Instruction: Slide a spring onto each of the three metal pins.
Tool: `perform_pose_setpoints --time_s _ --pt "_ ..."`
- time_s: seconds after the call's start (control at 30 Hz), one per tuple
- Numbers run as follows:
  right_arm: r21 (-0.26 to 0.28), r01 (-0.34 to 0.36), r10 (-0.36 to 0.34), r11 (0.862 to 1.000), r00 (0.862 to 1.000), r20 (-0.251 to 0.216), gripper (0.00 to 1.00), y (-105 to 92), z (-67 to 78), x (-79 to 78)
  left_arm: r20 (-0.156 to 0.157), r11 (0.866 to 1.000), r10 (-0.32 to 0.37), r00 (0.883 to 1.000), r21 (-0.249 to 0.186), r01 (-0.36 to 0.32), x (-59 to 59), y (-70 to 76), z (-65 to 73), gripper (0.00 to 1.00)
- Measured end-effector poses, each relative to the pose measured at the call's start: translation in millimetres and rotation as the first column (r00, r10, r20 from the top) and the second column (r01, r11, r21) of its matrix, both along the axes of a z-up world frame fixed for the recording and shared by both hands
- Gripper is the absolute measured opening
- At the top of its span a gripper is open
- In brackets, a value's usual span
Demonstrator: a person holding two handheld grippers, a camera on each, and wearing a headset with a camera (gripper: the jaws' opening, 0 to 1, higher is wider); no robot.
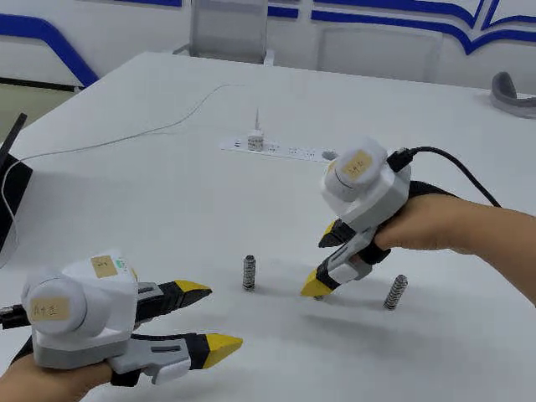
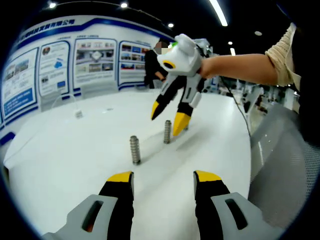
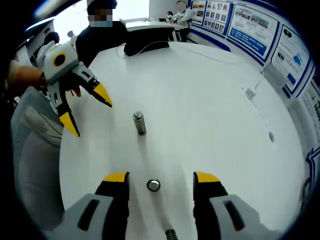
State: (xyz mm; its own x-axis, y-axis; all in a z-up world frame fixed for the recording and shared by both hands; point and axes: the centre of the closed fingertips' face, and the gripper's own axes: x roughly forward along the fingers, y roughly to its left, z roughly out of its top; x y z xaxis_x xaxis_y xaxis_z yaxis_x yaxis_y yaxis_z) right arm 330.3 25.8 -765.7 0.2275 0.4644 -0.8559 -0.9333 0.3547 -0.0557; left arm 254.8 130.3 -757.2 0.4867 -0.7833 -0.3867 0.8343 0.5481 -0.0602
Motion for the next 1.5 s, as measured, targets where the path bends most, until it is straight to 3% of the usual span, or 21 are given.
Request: perform_pose_setpoints --time_s 0.63,1.23,1.5 --pt "0.075 0.106 -0.109 0.992 0.993 0.035 0.54 -36.8 12.0 -5.8 0.002 1.0 0.002 1.0 -0.002 -0.002 2.2 -2.0 3.3 0.49" --pt "0.15 0.201 -0.215 0.968 0.973 0.085 0.55 -74.0 20.4 -17.7 -0.003 1.0 0.011 1.0 -0.009 -0.011 2.5 -1.6 2.7 0.49" --pt "0.192 0.255 -0.275 0.948 0.958 0.087 0.56 -92.9 16.9 -32.7 -0.009 1.0 0.023 1.0 -0.02 -0.023 2.7 0.7 2.7 0.49"
